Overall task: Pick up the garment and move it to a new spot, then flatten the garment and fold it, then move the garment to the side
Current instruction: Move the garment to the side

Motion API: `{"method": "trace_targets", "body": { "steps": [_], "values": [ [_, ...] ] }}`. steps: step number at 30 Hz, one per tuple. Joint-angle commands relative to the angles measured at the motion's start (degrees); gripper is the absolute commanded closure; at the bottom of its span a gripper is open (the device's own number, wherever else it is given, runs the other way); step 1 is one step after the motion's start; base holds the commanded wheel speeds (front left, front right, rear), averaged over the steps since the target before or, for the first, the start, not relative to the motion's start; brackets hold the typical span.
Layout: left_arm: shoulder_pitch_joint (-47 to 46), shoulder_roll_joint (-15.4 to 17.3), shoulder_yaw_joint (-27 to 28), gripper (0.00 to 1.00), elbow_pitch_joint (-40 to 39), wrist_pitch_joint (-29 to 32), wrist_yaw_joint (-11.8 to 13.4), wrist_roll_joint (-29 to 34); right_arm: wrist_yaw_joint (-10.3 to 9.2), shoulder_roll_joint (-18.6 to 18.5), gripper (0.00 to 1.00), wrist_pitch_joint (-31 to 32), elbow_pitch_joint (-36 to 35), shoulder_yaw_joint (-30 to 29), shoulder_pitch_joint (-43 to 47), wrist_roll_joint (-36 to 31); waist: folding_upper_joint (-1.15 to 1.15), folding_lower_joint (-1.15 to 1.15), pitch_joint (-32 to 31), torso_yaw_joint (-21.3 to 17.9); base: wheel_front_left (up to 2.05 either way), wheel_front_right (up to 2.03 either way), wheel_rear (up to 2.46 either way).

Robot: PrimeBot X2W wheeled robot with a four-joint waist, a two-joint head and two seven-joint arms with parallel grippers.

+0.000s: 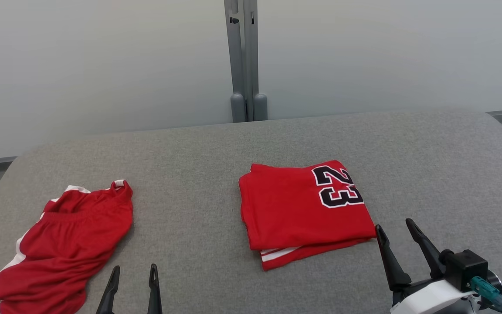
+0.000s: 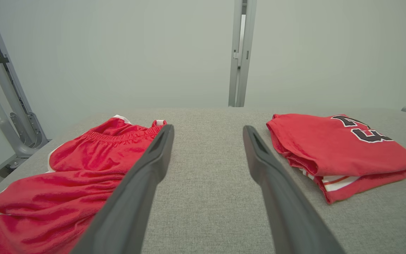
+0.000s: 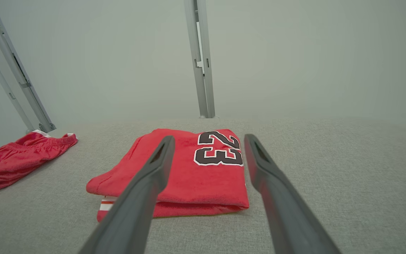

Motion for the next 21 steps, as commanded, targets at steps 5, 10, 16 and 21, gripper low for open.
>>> {"method": "trace_targets", "body": {
  "steps": [5, 10, 16, 21],
  "values": [
    [-1.55, 0.11, -0.2, 0.0, 0.16, 0.0, -0.46, 0.02, -0.07, -0.43, 0.0, -0.16, 2.88, 0.74, -2.24, 2.2, 0.0, 0.0, 2.22, 0.3, 0.0, 0.0, 0.0],
    [-2.52, 0.1, -1.05, 0.0, 0.45, 0.0, -1.12, 0.37, -0.08, -2.23, 0.0, -0.16, 9.86, 3.42, -7.22, 8.08, 0.0, 0.0, 4.31, 0.56, 0.0, 0.0, 0.0],
    [-4.14, 0.1, -2.59, 0.0, 1.27, 0.0, -1.94, 0.37, -0.07, -7.0, 0.0, 4.15, 18.28, 7.17, -17.18, 20.6, 0.0, 0.0, 6.8, 1.45, 0.0, 0.0, 0.0],
    [-6.36, 0.1, -4.11, 0.0, 0.89, -0.01, -1.85, -0.13, -0.07, -10.4, 0.0, 9.97, 23.27, 9.68, -24.67, 29.11, 0.0, 0.0, 10.98, 2.87, 0.0, 0.0, 0.0]
  ]
}}
